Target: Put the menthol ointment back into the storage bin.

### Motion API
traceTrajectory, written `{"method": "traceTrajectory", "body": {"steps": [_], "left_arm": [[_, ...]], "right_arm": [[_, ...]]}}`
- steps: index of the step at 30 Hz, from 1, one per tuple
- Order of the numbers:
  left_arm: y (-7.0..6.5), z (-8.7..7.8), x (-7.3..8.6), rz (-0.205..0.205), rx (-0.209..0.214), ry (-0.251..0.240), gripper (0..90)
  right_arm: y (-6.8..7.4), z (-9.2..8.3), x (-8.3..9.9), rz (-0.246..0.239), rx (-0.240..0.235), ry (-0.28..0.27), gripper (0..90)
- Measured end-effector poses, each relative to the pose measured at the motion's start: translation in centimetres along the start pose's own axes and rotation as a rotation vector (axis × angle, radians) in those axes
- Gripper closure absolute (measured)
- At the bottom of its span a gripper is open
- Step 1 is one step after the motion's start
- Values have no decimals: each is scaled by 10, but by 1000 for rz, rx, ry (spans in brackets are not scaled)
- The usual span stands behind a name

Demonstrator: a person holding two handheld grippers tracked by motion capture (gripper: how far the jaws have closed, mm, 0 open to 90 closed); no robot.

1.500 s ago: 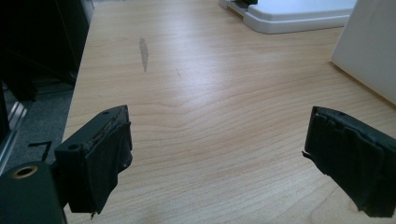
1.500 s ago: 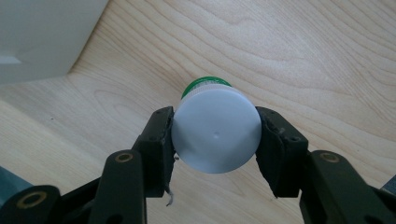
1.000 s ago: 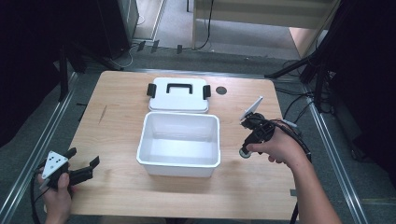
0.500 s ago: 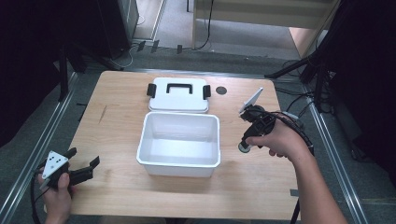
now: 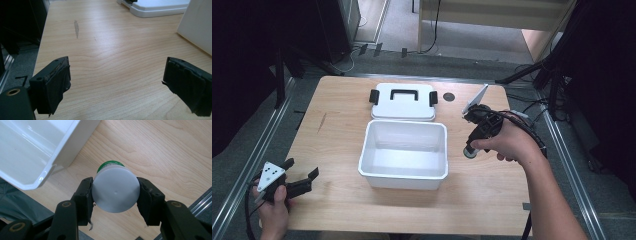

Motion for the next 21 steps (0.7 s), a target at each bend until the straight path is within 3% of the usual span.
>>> {"method": "traceTrajectory", "body": {"steps": [21], "left_arm": [[0, 0, 0, 1, 0, 2, 82]], "right_arm": [[14, -20, -23, -38, 4, 2, 517]]}}
Point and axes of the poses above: each handheld gripper's, and its own axes: z roughly forward along the jaws, x roughly out of its underside, y roughly to its left, the point moved 1 cm from there along z, roughly forward along the jaws, and after that the axes turned 15 degrees about -z, right-handed, at the moved point
